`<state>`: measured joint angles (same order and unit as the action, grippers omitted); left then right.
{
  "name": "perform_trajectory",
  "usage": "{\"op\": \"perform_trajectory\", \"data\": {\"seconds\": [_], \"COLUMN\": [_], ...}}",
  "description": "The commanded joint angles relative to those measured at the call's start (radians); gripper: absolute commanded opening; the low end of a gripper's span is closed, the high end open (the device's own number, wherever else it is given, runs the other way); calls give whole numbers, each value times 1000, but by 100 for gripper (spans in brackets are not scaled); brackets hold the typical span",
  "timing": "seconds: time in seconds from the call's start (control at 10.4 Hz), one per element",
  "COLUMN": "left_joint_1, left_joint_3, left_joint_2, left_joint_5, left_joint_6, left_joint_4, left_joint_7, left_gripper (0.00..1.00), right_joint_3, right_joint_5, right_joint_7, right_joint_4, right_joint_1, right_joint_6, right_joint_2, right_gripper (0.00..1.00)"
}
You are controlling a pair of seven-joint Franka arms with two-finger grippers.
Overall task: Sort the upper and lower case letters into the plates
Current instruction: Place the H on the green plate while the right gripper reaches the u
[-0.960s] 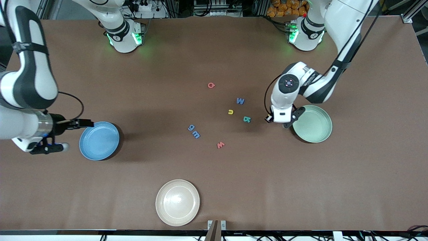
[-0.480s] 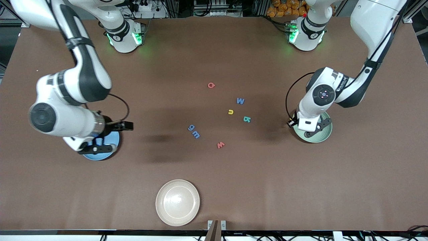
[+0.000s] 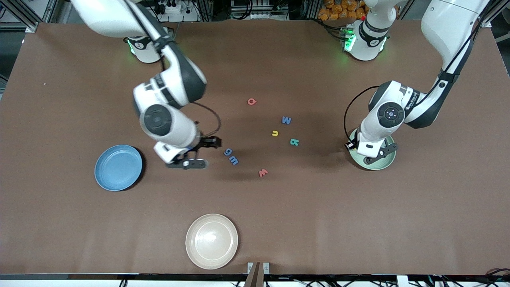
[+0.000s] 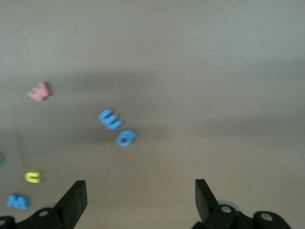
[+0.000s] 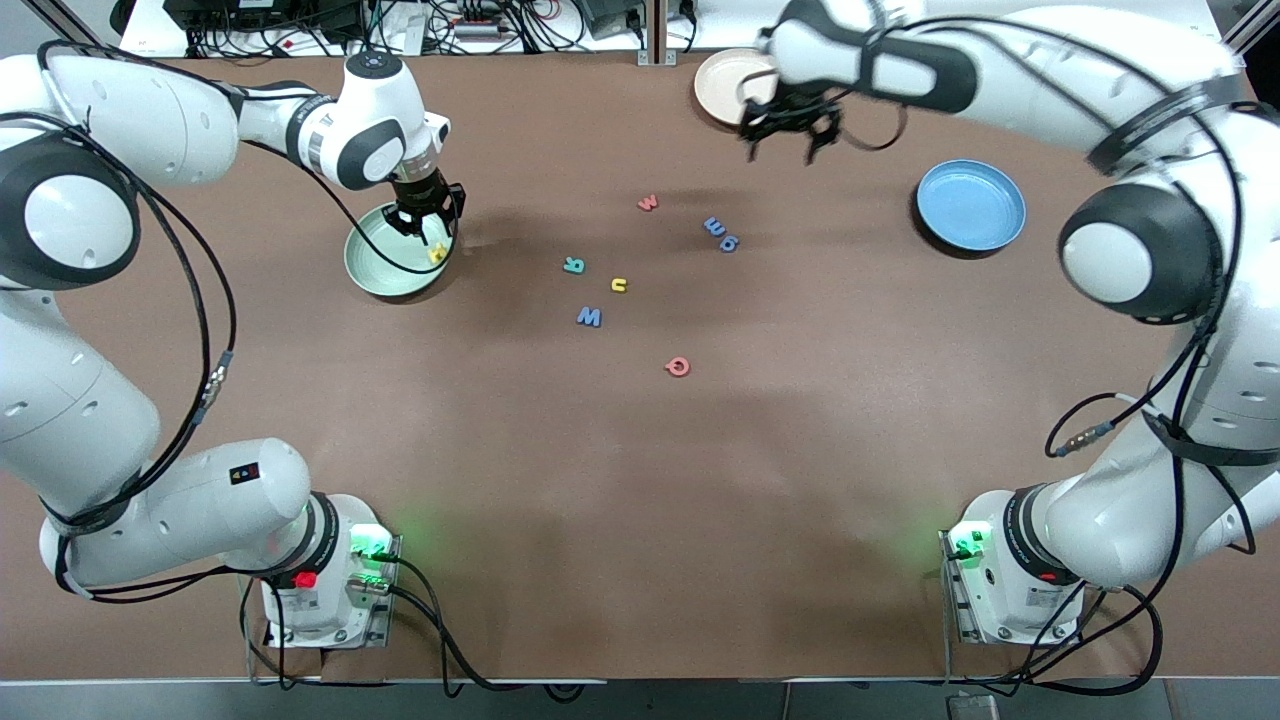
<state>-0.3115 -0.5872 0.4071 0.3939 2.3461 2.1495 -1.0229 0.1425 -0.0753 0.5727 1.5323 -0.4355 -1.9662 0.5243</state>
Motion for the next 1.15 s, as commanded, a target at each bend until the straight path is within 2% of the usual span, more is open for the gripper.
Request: {"op": "perform_trajectory", "data": {"seconds": [0.0, 0.19, 0.38, 0.58, 0.77, 0.96, 1.06], "left_joint_1": [-6, 18, 58, 95, 121, 181, 225], "left_joint_3": [-9, -13, -19, -19, -19, -19, -17], "left_joint_2": [-10, -7, 21, 38, 45, 102, 136], "left_joint_5": [-20, -26, -35, -38, -39, -49, -49], "left_joint_6": [-14, -13, 1, 1, 2, 2, 1], "left_joint_4": [3, -3, -25, -52, -71, -143, -186], "left_joint_7": [14, -49, -136, -213, -271, -415, -551], "left_gripper": [74, 76, 76, 76, 81, 81, 81], "right_joint_3": [-9, -12, -17, -15, -15, -18, -30], "right_joint_5": [-12, 5, 73, 108, 111, 117, 136], "right_joint_7": [157, 295, 389, 499, 559, 590, 604], "right_joint_4": [15, 19, 13, -30, -113, -182, -193], "right_joint_1": [-118, -207, -259, -285, -301, -327, -350], "right_joint_6": [-113, -230, -313, -324, -323, -323, -326], "right_joint_2": [54, 118, 189, 252, 316, 373, 390], "right_gripper": [100, 100, 100, 100, 100, 100, 100]}}
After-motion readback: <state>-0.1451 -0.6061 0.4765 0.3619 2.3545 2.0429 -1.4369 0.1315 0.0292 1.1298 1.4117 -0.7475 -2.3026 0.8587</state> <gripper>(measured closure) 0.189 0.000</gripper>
